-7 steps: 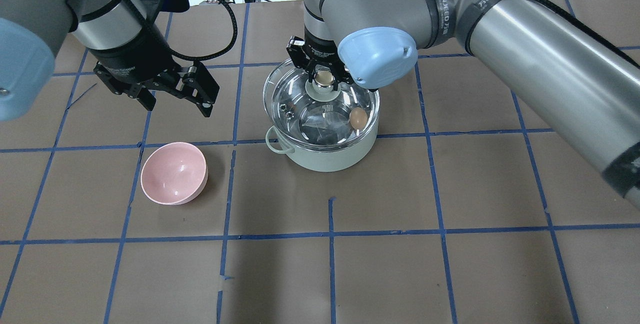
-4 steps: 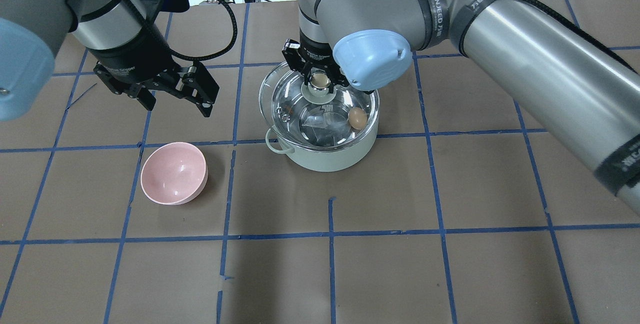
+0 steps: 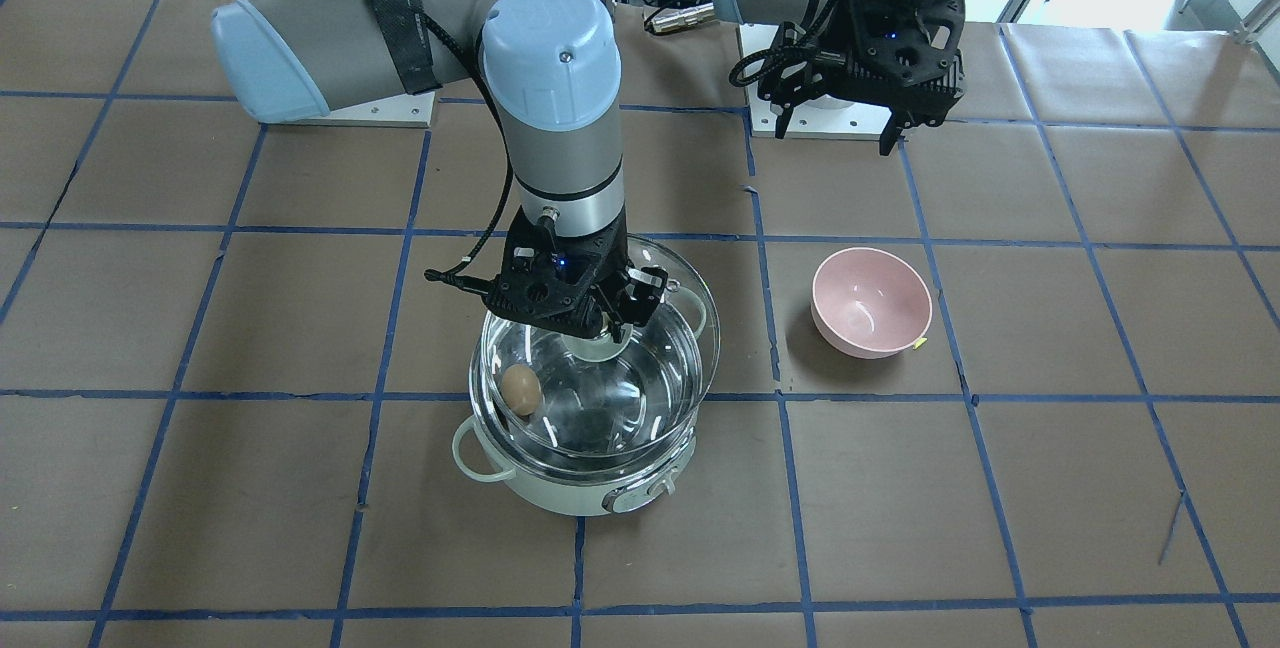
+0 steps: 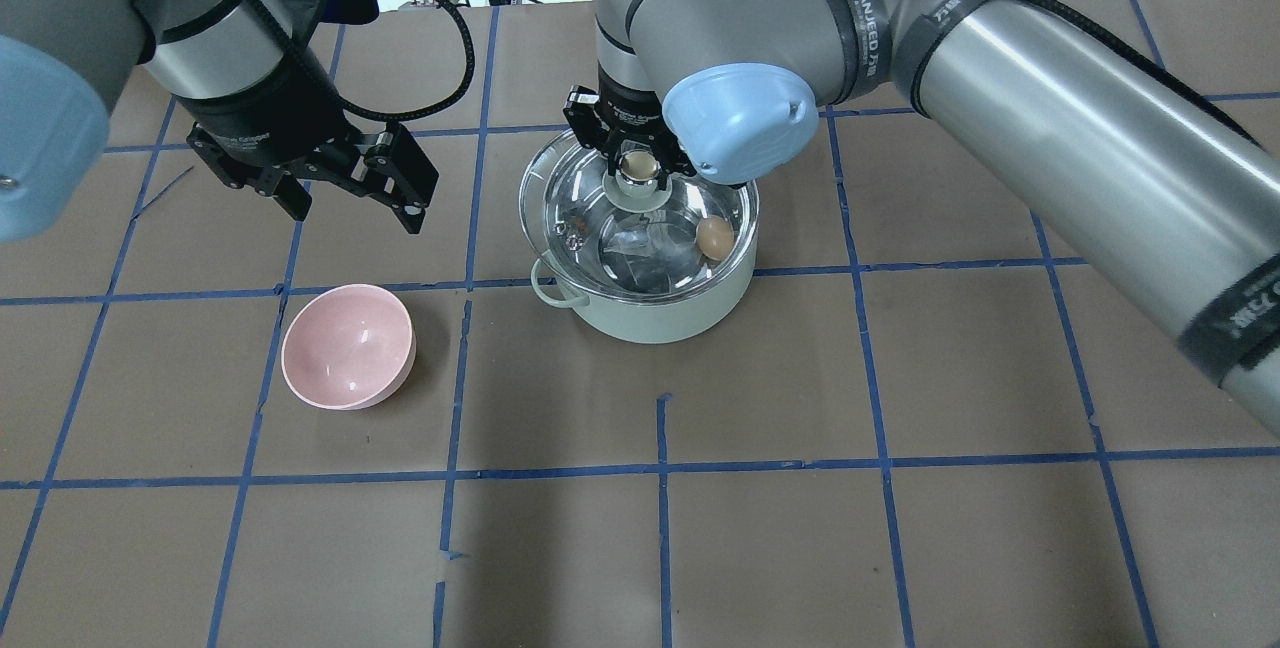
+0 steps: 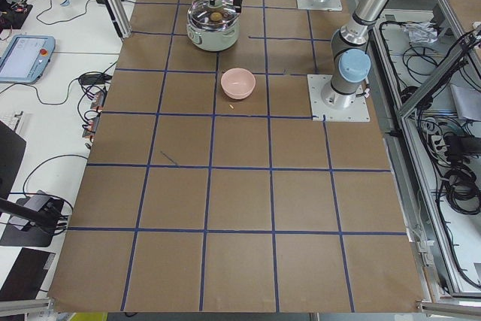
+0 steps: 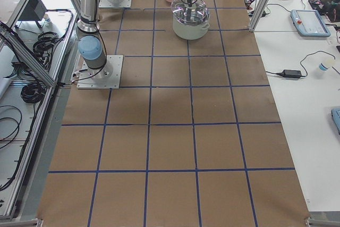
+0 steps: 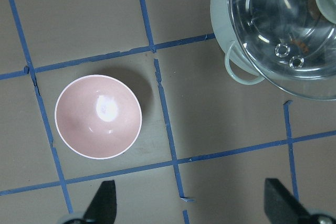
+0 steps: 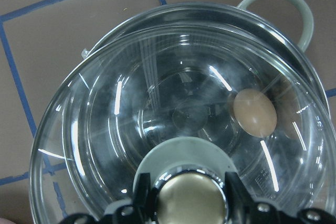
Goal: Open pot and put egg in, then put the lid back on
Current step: 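Lower the glass lid onto the pot with the right gripper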
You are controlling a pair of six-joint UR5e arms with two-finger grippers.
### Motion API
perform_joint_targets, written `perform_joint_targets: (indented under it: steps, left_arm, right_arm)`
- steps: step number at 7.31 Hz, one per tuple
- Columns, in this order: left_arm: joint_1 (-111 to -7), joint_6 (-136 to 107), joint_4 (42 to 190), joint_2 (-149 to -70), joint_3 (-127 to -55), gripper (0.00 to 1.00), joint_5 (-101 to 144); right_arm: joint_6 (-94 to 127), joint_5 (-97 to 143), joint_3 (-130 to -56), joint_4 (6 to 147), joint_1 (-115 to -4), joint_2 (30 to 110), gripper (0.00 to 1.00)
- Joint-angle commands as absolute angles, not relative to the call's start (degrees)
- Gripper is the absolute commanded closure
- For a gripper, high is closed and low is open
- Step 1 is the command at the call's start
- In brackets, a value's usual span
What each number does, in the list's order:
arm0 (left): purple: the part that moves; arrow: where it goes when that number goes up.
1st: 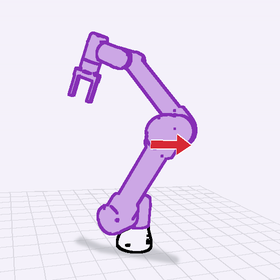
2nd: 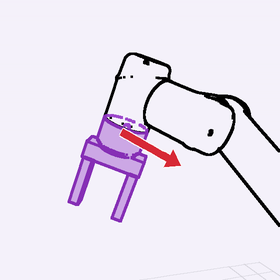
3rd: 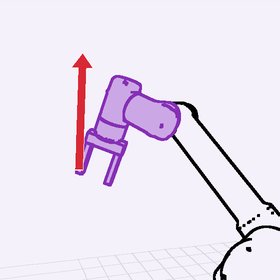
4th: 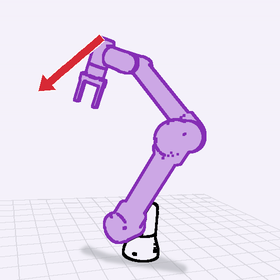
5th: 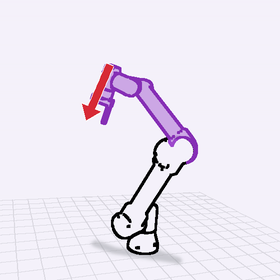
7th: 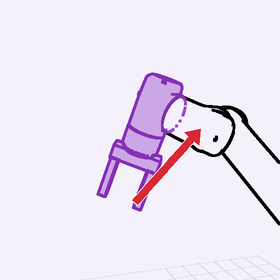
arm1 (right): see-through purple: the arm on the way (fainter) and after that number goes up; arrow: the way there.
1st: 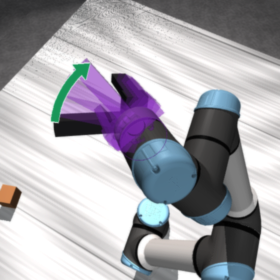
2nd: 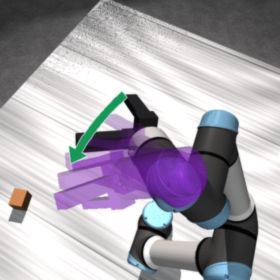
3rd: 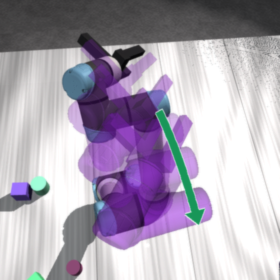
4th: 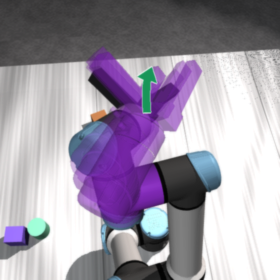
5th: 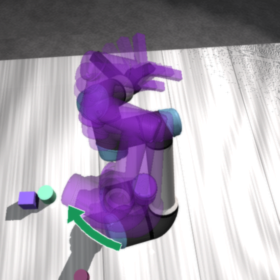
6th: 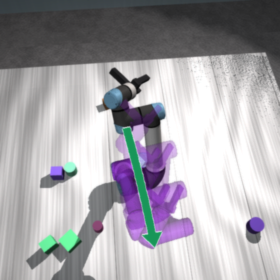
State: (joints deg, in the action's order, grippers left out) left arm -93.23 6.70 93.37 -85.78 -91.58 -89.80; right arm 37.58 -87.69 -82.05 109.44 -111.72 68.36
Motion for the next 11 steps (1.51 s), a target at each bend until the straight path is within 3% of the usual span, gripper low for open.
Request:
perform_joint_targets:
  steps: [1, 7, 10, 11]
  left_arm:
    - [-93.3, 6.8, 93.2, -85.8, -91.7, 0.00, -89.7]
    - [-93.3, 6.6, 92.8, -85.8, -91.7, 0.00, -89.6]
    - [-93.3, 6.6, 92.4, -85.8, -91.7, 0.00, -89.6]
    - [-93.3, 6.7, 92.4, -85.8, -91.7, 0.00, -89.6]
  right_arm:
    - [37.4, -87.5, -82.5, 109.5, -111.7, 68.3, 0.61]
    - [37.4, -87.4, -83.0, 109.5, -111.7, 68.3, 0.58]
    - [37.9, -87.4, -83.0, 110.2, -111.7, 67.9, 0.33]
    - [38.0, -87.4, -83.0, 110.9, -111.7, 67.7, 0.29]
